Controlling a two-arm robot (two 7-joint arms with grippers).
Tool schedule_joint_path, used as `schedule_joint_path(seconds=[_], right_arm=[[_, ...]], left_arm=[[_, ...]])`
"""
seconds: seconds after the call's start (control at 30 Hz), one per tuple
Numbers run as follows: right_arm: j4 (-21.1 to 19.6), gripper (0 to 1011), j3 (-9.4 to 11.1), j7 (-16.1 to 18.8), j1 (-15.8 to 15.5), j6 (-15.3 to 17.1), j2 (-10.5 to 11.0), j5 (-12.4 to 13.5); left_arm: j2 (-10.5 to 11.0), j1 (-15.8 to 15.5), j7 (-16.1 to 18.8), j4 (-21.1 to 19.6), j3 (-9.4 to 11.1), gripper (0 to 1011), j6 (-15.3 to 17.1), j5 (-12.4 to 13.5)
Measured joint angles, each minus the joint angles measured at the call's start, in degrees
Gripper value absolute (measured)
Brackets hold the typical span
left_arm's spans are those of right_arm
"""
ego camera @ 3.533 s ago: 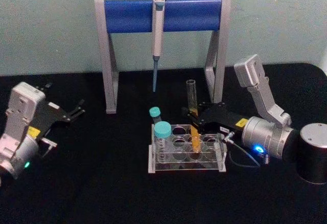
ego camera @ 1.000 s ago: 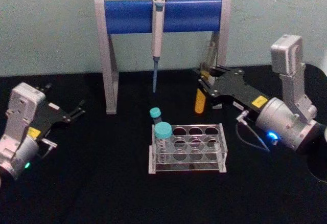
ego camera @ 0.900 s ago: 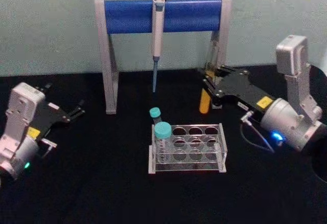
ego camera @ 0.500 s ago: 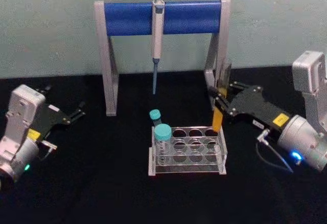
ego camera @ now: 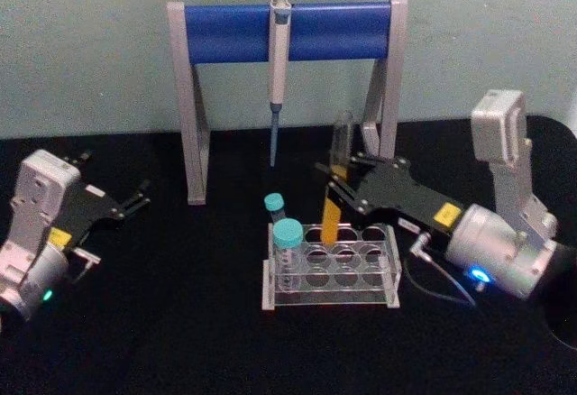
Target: Pick up the test tube from the test tube rack, shake it, then place it back into the test tube rack.
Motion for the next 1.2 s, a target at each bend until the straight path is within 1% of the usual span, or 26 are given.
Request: schedule_joint_path(seconds=[0.07,0.2,0.33,0.43,0.67,0.87,0.97,1.13,1.17,1.2], right_arm=[[1.3,229,-0.6,-0.2,1.5,-0.5,-0.9,-0.1],[3.3,229,-0.9,-1.6,3.5,-1.4,-2.2,-0.8],[5.0,229,-0.8,-3.4,4.8,-1.9,-3.2,-1.9],[5.9,229,-0.1,-4.7,5.2,-1.9,-3.7,-2.6],[6.0,229,0.8,-5.4,4.8,-1.6,-3.8,-3.0],[5.3,229,1.7,-5.8,4.1,-1.4,-3.5,-3.3],[4.5,229,2.2,-6.1,3.4,-0.9,-3.0,-3.5],[2.4,229,3.5,-6.7,1.5,0.2,-1.5,-3.6],[1.6,229,4.0,-6.9,0.8,0.6,-1.0,-3.7],[1.6,229,4.0,-6.9,0.8,0.6,-1.0,-3.7]], left_arm=[[0.0,0.0,0.0,0.0,0.0,1001,0.0,0.0],[0.0,0.0,0.0,0.0,0.0,1001,0.0,0.0],[0.0,0.0,0.0,0.0,0.0,1002,0.0,0.0],[0.0,0.0,0.0,0.0,0.0,1001,0.0,0.0],[0.0,0.0,0.0,0.0,0.0,1001,0.0,0.0],[0.0,0.0,0.0,0.0,0.0,1001,0.0,0.0],[0.0,0.0,0.0,0.0,0.0,1001,0.0,0.0],[0.0,0.0,0.0,0.0,0.0,1001,0.0,0.0],[0.0,0.0,0.0,0.0,0.0,1001,0.0,0.0],[0.0,0.0,0.0,0.0,0.0,1001,0.0,0.0]])
